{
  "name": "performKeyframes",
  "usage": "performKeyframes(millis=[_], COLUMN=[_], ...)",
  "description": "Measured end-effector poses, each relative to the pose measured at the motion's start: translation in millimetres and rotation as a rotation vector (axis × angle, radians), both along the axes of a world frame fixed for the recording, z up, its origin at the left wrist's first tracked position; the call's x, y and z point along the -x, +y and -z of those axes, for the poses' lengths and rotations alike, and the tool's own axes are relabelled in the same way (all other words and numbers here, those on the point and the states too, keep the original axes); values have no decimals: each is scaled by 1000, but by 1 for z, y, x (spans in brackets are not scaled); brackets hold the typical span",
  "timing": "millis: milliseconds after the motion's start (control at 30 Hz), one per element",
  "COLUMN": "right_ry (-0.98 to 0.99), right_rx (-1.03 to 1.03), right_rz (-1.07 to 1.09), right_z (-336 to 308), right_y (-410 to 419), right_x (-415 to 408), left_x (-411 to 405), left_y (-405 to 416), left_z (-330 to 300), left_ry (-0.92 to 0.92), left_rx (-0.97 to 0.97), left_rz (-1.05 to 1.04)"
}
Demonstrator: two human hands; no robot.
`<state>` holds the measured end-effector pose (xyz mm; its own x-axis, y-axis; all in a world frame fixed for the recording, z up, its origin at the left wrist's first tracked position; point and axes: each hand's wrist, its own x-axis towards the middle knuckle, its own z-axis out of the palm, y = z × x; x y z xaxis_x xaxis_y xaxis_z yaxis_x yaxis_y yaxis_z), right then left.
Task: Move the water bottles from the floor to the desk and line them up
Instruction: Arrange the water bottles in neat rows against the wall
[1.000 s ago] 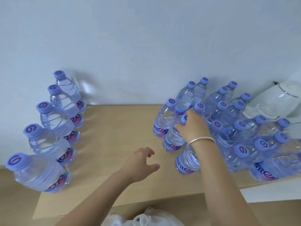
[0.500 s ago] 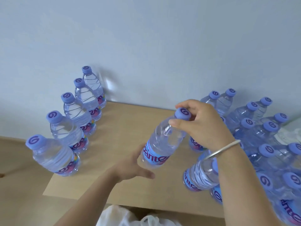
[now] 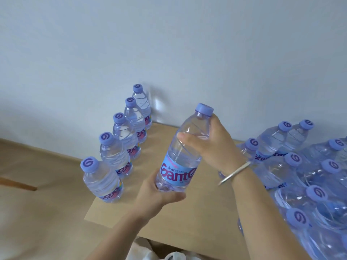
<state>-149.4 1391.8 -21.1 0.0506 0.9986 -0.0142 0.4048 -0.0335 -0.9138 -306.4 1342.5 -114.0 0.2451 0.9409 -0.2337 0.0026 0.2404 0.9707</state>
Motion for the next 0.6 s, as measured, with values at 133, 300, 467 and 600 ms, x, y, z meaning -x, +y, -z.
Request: performKeyframes(millis=[133,300,467,600], right_ry=[8,-14,-50,-51], right_rx=[17,60,86,141], right_rz=[-26,12,65,43], right_z=[-6,-4,8,21], right_y=[8,19,32,46], right_x=[14,22,29,31], left_x=[16,24,25,17], left_y=[7,20,34,46], left_z=[1,5,22,39], left_ry=[-30,-35,61,193], left_rx=[11,36,56,49], left_rz=[25,63,-17,-134])
